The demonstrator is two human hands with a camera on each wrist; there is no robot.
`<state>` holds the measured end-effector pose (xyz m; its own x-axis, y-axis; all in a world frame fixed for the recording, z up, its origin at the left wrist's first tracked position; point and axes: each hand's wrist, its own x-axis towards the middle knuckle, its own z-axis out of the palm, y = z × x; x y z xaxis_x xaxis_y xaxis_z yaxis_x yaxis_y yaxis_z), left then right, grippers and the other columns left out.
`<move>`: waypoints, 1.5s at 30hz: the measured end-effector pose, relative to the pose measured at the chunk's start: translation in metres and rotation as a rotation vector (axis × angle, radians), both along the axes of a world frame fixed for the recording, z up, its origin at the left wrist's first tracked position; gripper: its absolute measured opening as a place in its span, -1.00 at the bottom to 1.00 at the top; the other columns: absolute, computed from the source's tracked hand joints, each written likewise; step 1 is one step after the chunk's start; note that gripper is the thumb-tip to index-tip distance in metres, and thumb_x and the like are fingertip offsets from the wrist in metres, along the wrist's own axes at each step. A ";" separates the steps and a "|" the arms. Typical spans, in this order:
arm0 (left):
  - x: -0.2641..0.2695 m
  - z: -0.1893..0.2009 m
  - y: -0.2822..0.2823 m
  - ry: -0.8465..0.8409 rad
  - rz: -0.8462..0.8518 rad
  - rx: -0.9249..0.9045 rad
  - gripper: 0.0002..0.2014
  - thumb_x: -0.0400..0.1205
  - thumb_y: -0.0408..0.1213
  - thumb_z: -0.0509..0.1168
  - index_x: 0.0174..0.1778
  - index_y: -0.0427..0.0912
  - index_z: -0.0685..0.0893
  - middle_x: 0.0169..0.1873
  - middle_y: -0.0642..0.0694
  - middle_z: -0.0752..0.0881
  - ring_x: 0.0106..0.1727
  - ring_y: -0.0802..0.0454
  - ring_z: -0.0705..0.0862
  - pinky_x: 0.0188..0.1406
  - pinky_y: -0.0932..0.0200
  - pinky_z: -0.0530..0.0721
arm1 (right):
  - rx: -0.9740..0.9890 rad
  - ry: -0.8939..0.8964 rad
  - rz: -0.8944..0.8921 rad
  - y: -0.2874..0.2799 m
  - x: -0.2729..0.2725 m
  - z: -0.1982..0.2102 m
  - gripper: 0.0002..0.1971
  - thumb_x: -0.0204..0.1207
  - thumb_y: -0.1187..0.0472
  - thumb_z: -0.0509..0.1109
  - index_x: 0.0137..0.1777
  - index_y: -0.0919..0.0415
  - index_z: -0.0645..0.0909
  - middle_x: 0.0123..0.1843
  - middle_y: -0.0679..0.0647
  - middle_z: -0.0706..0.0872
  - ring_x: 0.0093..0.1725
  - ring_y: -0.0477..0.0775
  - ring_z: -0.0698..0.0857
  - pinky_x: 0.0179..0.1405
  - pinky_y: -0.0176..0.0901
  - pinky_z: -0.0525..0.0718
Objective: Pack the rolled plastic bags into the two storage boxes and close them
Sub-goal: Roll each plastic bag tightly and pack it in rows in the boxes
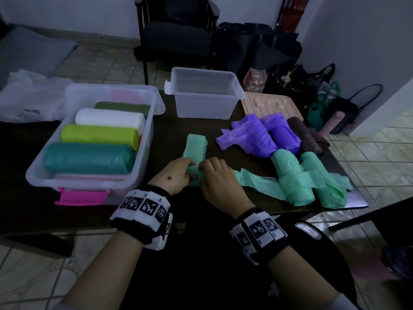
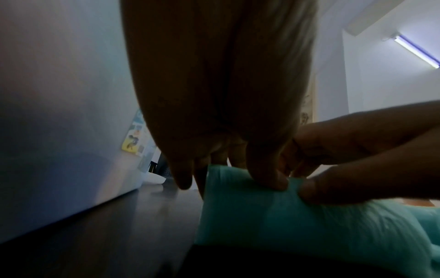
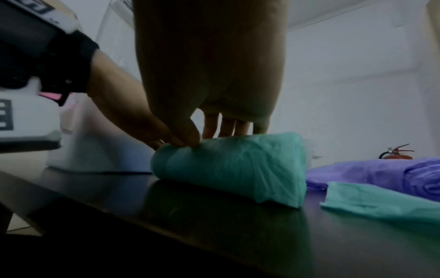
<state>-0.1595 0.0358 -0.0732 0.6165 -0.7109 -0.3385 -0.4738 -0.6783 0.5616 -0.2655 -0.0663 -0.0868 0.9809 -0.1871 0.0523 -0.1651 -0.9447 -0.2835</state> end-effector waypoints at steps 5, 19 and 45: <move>-0.001 -0.004 -0.002 -0.216 0.043 -0.068 -0.56 0.66 -0.24 0.25 0.48 -0.12 0.45 0.44 -0.08 0.35 0.48 -0.03 0.30 0.47 0.09 0.29 | 0.001 0.080 0.008 -0.005 0.005 -0.001 -0.48 0.53 0.17 0.30 0.48 0.20 0.31 0.42 0.13 0.42 0.42 0.12 0.40 0.51 0.01 0.31; -0.005 -0.004 -0.005 -0.251 -0.016 -0.121 -0.60 0.63 -0.34 0.20 0.41 -0.14 0.47 0.33 -0.10 0.50 0.31 -0.05 0.52 0.26 0.09 0.50 | -0.017 0.132 -0.067 -0.017 0.022 -0.004 -0.32 0.52 0.09 0.39 0.59 0.17 0.21 0.45 0.15 0.35 0.40 0.16 0.39 0.42 -0.02 0.35; -0.003 -0.005 0.010 -0.234 -0.018 -0.170 -0.58 0.54 -0.37 0.37 0.33 -0.13 0.53 0.30 -0.10 0.52 0.34 -0.06 0.50 0.32 0.05 0.47 | 0.286 0.267 -0.127 -0.029 0.023 0.015 -0.62 0.62 0.10 0.28 0.41 0.16 0.50 0.39 0.17 0.59 0.37 0.17 0.55 0.37 -0.06 0.45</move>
<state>-0.1630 0.0459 -0.0781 0.6507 -0.7567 -0.0639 -0.6149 -0.5744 0.5403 -0.2424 -0.0957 -0.0718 0.9213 -0.2776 -0.2724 -0.3785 -0.8012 -0.4634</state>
